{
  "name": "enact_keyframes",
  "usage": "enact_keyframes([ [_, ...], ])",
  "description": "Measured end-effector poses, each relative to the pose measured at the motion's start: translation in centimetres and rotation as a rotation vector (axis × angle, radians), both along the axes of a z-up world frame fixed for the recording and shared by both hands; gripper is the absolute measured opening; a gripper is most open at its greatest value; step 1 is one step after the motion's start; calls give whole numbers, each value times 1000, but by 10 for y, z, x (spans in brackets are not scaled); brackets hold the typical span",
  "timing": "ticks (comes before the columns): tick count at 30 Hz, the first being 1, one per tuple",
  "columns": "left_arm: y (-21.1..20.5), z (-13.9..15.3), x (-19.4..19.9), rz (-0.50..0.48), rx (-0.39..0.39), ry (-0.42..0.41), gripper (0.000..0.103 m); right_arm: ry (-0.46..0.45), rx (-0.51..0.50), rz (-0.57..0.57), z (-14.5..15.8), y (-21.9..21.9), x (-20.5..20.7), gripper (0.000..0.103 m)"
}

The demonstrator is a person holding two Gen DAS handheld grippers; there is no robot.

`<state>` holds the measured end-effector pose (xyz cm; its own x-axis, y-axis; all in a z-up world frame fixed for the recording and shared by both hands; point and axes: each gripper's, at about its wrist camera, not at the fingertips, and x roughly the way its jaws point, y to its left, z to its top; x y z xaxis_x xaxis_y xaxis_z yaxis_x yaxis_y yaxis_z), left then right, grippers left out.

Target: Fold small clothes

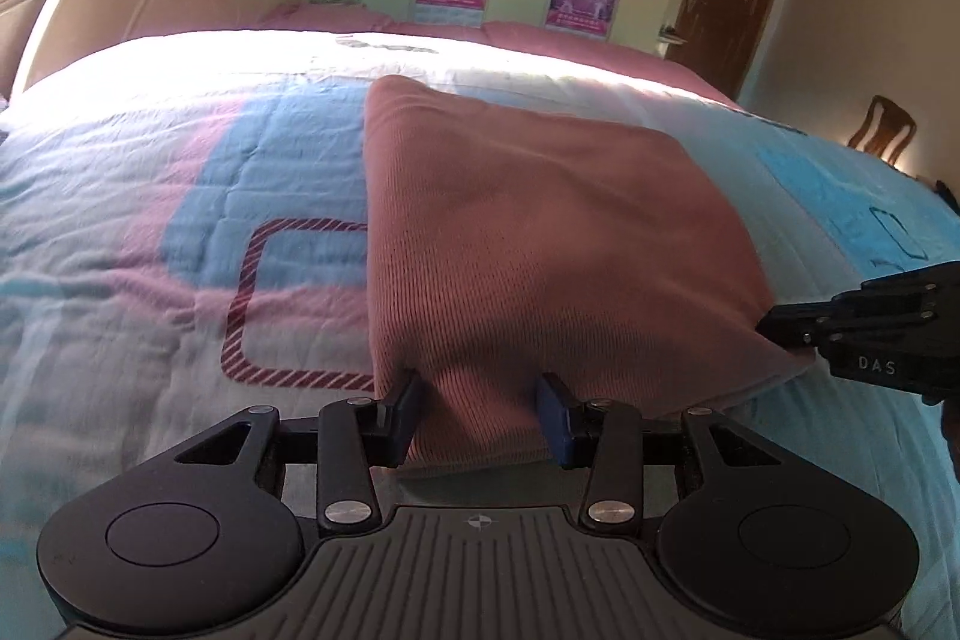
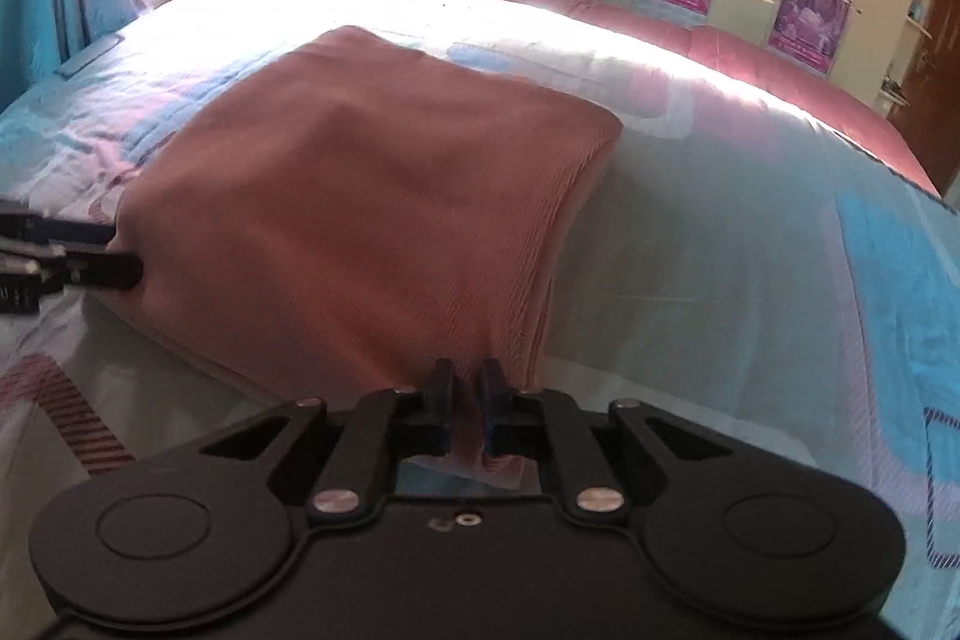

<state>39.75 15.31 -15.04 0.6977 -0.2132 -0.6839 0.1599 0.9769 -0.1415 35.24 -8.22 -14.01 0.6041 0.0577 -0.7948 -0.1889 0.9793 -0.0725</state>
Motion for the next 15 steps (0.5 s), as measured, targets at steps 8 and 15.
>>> enact_keyframes([
  [8, -9, 15, -25, 32, 24, -30, 43, -49, 59, -26, 24, -3, -25, 15],
  [15, -18, 34, -65, 47, 37, -68, 44, -78, 92, -58, 40, -10, -71, 32],
])
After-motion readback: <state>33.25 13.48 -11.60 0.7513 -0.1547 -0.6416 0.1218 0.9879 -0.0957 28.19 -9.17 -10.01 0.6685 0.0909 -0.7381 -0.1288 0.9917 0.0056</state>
